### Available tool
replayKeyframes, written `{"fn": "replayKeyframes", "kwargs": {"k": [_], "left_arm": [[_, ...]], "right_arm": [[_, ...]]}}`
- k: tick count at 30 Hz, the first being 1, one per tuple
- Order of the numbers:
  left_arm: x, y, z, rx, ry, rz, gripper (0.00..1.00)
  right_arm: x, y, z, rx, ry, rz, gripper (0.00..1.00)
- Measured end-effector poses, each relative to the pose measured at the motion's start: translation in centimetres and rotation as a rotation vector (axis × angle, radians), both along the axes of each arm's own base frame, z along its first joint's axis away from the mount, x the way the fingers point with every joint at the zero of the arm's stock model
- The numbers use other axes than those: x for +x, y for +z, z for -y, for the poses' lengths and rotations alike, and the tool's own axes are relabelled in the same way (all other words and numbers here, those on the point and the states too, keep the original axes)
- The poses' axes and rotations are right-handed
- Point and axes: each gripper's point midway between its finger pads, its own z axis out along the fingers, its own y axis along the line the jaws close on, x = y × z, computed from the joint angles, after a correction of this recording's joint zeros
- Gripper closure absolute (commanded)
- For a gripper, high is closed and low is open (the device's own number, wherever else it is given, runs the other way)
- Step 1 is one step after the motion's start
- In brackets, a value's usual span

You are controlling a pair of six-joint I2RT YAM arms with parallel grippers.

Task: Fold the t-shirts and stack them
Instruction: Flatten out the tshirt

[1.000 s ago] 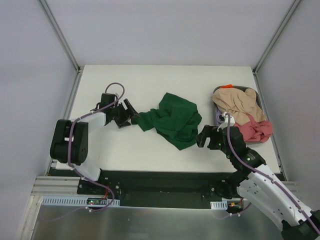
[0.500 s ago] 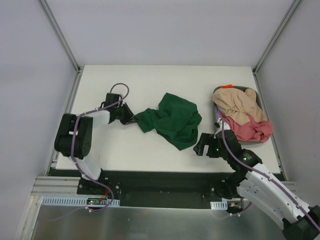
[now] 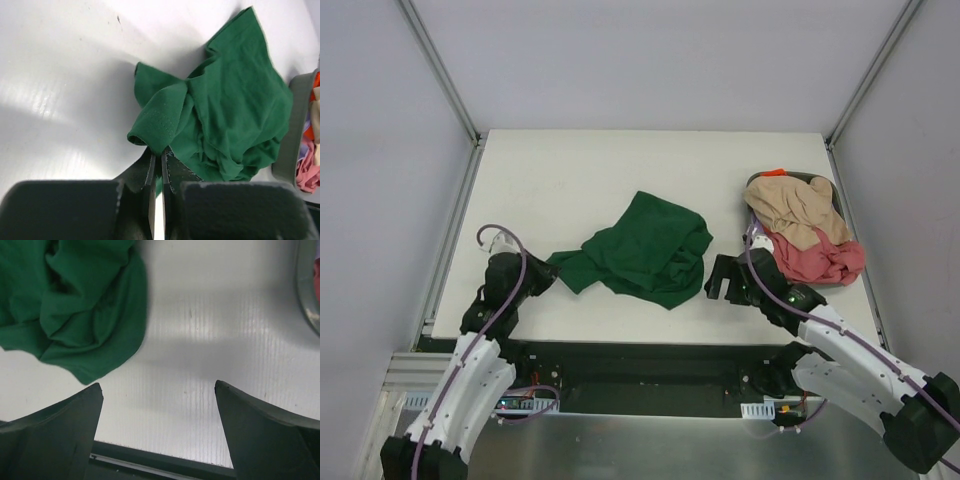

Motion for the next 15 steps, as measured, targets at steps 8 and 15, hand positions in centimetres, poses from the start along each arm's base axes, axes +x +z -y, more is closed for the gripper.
{"fn": "replayKeyframes", "kwargs": {"k": [8,15], "left_arm": [[-1.8,0.9,-1.9,0.021,0.093,0.052,1.0],[-3.2,-2.3,-2.5,0.064,0.105,-0.108,1.0]], "right_arm": [[3.0,0.3,0.8,-0.035,-0.107,0.035,0.04],[6.3,-0.7,-1.7,0.006,-0.082,-0.04,0.14]]}}
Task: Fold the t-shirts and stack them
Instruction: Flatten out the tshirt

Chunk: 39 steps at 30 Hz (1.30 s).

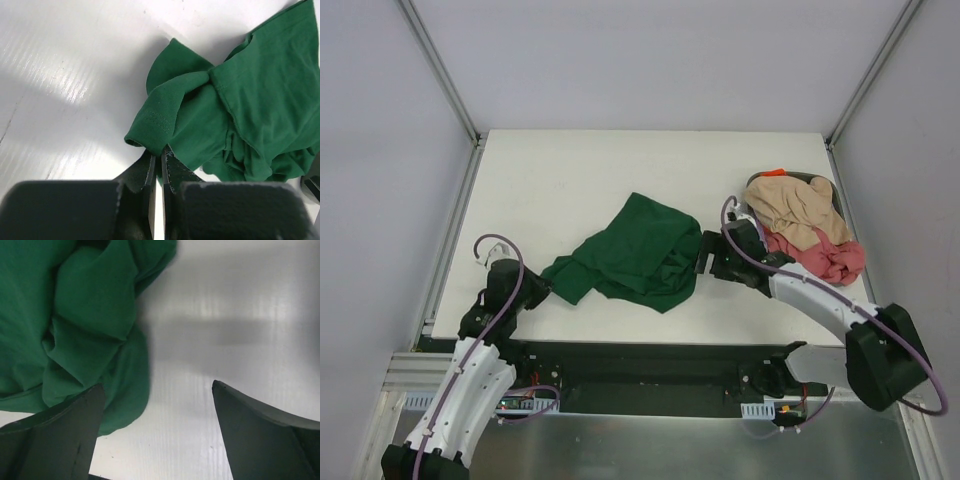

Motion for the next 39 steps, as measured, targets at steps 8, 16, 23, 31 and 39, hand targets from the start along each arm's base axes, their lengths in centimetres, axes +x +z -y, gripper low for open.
{"fn": "replayKeyframes", "kwargs": {"k": [8,16,23,31,39], "left_arm": [[-0.1,0.0,-0.2,0.008,0.007,-0.007,1.0],[0.4,5.0,-0.1,-0.008,0.006,0.102,1.0],[0.1,16.6,-0.2,-0.059,0.009,0.39,1.0],[-5.4,33.8,-1.6,-0.109,0.026,0.822,1.0],[-7.5,39.7,-2.1,-0.108,0.021,0.974,1.0]], "right_arm": [[1.3,-3.4,-4.5,0.071,0.138,-0.125,0.81],[0.7,-2.7,-6.3,0.154,0.225,-0.137,0.99],[-0.6,11.7,-5.4,0.228,0.33,0.184,1.0],[-7.6,36.1,-1.6,0.386,0.448,0.806,0.99],[-10.5,42.2,-1.2,0.41,0.541,0.907,1.0]]}}
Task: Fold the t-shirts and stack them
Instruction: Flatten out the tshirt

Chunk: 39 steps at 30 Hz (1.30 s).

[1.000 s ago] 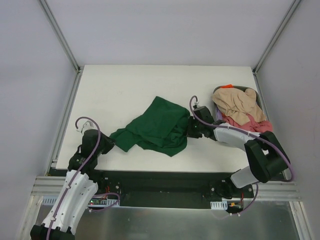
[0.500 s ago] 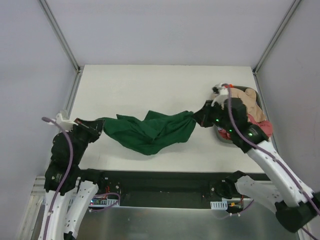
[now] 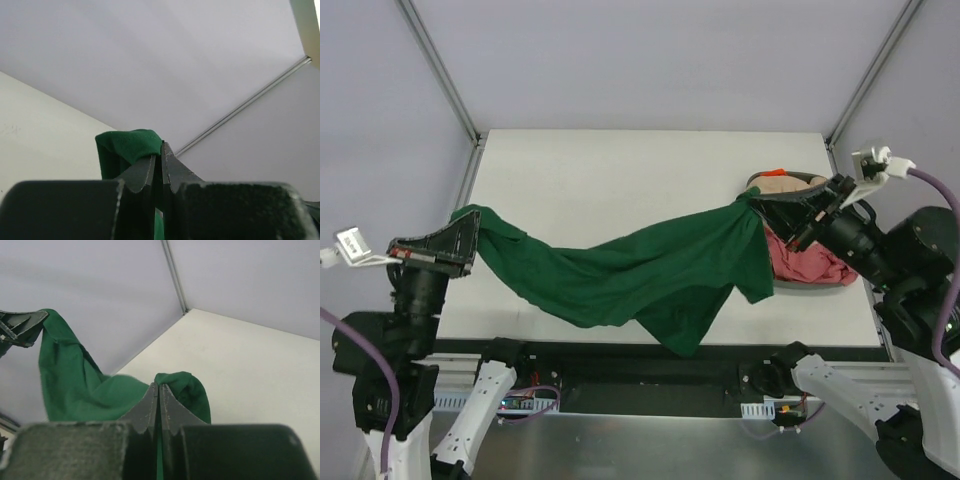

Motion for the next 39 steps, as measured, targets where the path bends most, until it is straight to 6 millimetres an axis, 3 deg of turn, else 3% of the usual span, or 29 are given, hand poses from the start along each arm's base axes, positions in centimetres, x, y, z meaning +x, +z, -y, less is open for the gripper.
{"fn": "replayKeyframes", "kwargs": {"k": [2,5,7,9,12,14,16,19,21,24,26,27,29,32,34,35,36,37,38,39], "left_arm": [[2.0,-0.5,0.1,0.014,0.014,-0.046,1.0],[6.6,-1.9,-0.3,0.053,0.085,-0.151,1.0],[10.8,-3.0,-0.9,0.096,0.155,-0.249,1.0],[16.0,-3.2,-0.9,0.155,0.199,-0.335,1.0],[23.1,-1.8,-0.4,0.224,0.188,-0.384,1.0],[26.9,-0.6,-0.3,0.243,0.171,-0.385,1.0],[29.5,1.1,-0.7,0.251,0.155,-0.365,1.0],[29.8,4.0,-1.5,0.243,0.158,-0.306,1.0],[28.0,6.1,-1.9,0.24,0.171,-0.256,1.0],[24.2,8.0,-2.4,0.24,0.2,-0.197,1.0],[21.5,7.4,-3.0,0.234,0.232,-0.185,0.98],[20.0,6.1,-3.3,0.229,0.251,-0.196,0.98],[17.7,1.5,-4.0,0.21,0.278,-0.25,0.97],[14.8,-9.7,-4.6,0.156,0.3,-0.416,0.91],[13.9,-17.7,-4.5,0.129,0.297,-0.56,0.57],[13.4,-22.1,-4.5,0.123,0.294,-0.647,0.43],[12.6,-26.5,-4.5,0.122,0.291,-0.741,0.37],[11.7,-30.2,-4.4,0.118,0.289,-0.829,0.16],[10.8,-33.4,-4.4,0.117,0.289,-0.912,0.01],[9.8,-35.6,-4.4,0.119,0.29,-0.98,0.01]], "right_arm": [[1.7,-0.5,-0.3,-0.041,-0.035,-0.026,1.0],[5.4,-2.0,-1.2,-0.112,-0.093,-0.076,1.0],[8.9,-3.3,-1.8,-0.161,-0.138,-0.136,0.99],[13.6,-4.2,-2.2,-0.199,-0.194,-0.195,1.0],[20.8,-4.4,-3.4,-0.227,-0.232,-0.237,0.99],[24.1,-4.0,-4.4,-0.228,-0.214,-0.24,1.0],[26.3,-2.1,-5.4,-0.203,-0.187,-0.204,1.0],[26.0,1.6,-5.8,-0.157,-0.154,-0.11,1.0],[23.9,3.7,-5.1,-0.129,-0.145,-0.049,1.0],[19.0,3.6,-3.4,-0.121,-0.136,-0.024,1.0],[16.7,2.9,-2.5,-0.123,-0.138,-0.018,1.0],[15.6,2.2,-2.1,-0.126,-0.139,-0.017,1.0],[14.2,-0.7,-1.5,-0.14,-0.138,-0.059,1.0],[12.9,-8.1,-1.4,-0.173,-0.121,-0.206,1.0],[12.5,-14.9,-1.6,-0.194,-0.102,-0.346,0.97],[12.0,-19.4,-1.7,-0.211,-0.095,-0.444,0.91],[11.4,-23.8,-1.6,-0.231,-0.092,-0.548,0.82],[10.7,-27.1,-1.5,-0.249,-0.093,-0.631,0.7],[9.6,-31.0,-1.2,-0.267,-0.098,-0.728,0.54],[8.3,-34.2,-0.8,-0.287,-0.106,-0.818,0.45]]}}
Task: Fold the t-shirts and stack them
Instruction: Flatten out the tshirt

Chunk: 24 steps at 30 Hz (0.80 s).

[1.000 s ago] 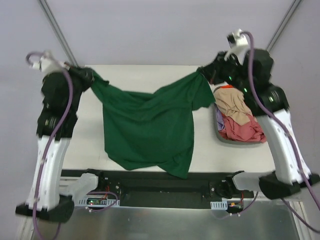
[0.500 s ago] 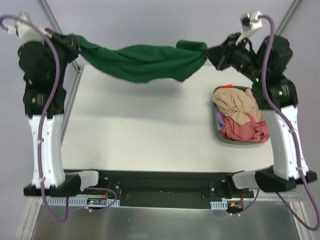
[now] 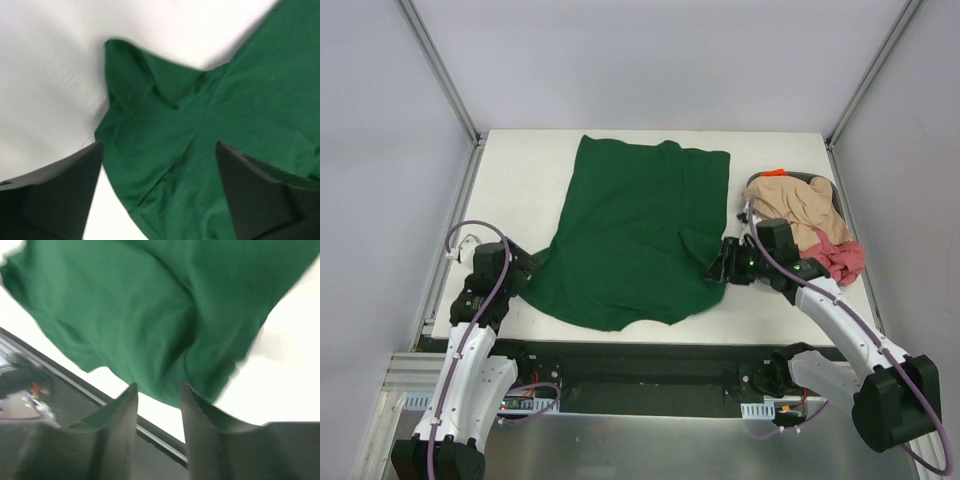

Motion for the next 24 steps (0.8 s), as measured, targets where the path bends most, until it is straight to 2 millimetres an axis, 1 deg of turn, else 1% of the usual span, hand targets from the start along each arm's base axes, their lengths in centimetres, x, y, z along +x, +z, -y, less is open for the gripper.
{"fn": "replayKeyframes", "kwargs": {"k": [1,2,3,4,5,6,7,10,12,14,17,19,20,22,24], "left_arm": [[-0.7,-1.3,0.0,-0.005,0.007,-0.043,0.01],[-1.0,-1.8,0.0,-0.01,0.015,-0.065,0.01],[-0.9,-1.7,-0.1,-0.012,0.021,-0.064,0.01],[-0.7,-1.4,-0.1,-0.013,0.021,-0.063,0.01],[-0.3,-0.8,0.0,-0.015,0.019,-0.055,0.01],[0.0,-0.4,0.1,-0.02,0.013,-0.048,0.01],[0.4,0.1,0.3,-0.028,0.005,-0.04,0.01],[1.5,0.9,1.3,-0.063,-0.035,-0.035,0.01],[2.1,0.6,2.5,-0.107,-0.086,-0.049,0.01],[2.6,-0.2,4.0,-0.162,-0.147,-0.079,0.01],[3.5,-1.0,6.1,-0.239,-0.236,-0.105,0.01],[3.9,-1.5,7.3,-0.281,-0.287,-0.12,0.01],[4.0,-1.9,7.8,-0.303,-0.31,-0.133,0.01],[4.5,-3.0,8.4,-0.328,-0.34,-0.162,0.01],[4.7,-4.5,8.7,-0.339,-0.349,-0.207,0.01]], "right_arm": [[-1.2,-2.5,0.4,-0.018,-0.012,-0.07,0.38],[-2.5,-4.8,1.0,-0.043,-0.027,-0.137,0.28],[-2.8,-5.1,1.0,-0.045,-0.028,-0.149,0.23],[-2.9,-5.4,1.2,-0.056,-0.036,-0.158,0.14],[-2.7,-5.3,1.2,-0.06,-0.042,-0.147,0.1],[-2.5,-5.1,1.2,-0.058,-0.049,-0.137,0.01],[-2.1,-4.6,1.2,-0.056,-0.052,-0.114,0.04],[-1.6,-3.4,1.0,-0.043,-0.056,-0.061,0.04],[-1.5,-2.8,0.7,-0.035,-0.047,-0.032,0.04],[-1.5,-2.6,0.4,-0.043,-0.036,-0.011,0.04],[-1.3,-2.7,-0.2,-0.113,-0.002,0.021,0.04],[-0.3,-2.5,-0.7,-0.186,0.01,0.041,0.04],[0.6,-2.3,-1.0,-0.23,0.011,0.048,0.04],[2.5,-2.1,-1.6,-0.287,0.003,0.062,0.04],[4.1,-2.8,-1.9,-0.327,-0.011,0.062,0.04]]}}
